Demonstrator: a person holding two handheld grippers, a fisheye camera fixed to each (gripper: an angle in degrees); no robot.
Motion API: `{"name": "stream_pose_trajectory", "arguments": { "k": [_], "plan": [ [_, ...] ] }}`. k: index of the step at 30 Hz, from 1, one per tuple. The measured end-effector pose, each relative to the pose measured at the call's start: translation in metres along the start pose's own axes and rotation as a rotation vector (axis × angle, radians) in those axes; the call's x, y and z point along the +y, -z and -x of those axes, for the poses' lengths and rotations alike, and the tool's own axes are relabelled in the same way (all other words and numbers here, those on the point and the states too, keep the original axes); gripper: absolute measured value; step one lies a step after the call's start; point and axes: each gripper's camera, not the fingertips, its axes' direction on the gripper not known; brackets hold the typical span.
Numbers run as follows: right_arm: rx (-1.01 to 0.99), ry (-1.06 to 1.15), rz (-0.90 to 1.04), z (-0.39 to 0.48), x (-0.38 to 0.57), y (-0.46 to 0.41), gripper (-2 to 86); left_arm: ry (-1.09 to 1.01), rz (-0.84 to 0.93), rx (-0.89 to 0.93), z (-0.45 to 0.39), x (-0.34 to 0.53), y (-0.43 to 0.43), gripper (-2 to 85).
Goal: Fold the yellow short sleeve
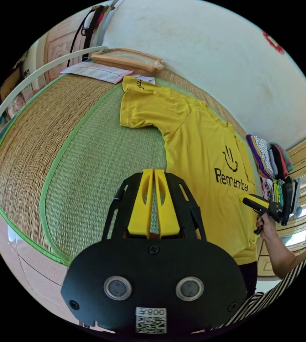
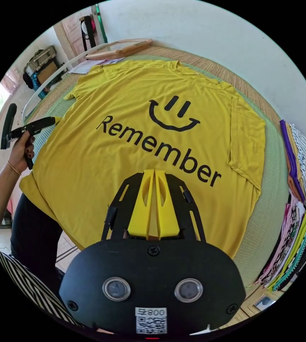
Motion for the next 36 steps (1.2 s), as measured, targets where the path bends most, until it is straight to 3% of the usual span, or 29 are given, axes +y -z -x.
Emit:
{"name": "stream_pose_trajectory", "arguments": {
  "k": [4, 8, 13, 24, 36],
  "plan": [
    [-0.002, -0.004, 0.026, 0.013, -0.021, 0.026, 0.3, 0.072, 0.016, 0.143, 0.036, 0.009, -0.006, 0.7],
    [-0.062, -0.014, 0.091, 0.019, -0.055, 0.061, 0.3, 0.222, -0.164, 0.285, 0.079, 0.020, 0.002, 1.9],
    [-0.144, -0.046, -0.013, 0.026, -0.097, 0.122, 0.6, 0.309, -0.261, 0.344, 0.115, 0.016, -0.004, 7.2],
    [-0.310, 0.245, -0.175, 0.122, -0.305, 0.190, 7.1, 0.213, -0.193, 0.206, 0.139, 0.002, -0.029, 8.0],
    [-0.126, 0.578, -0.138, 0.289, -0.499, 0.192, 8.0, 0.133, -0.112, 0.155, 0.139, -0.012, -0.043, 3.2]
  ]
}}
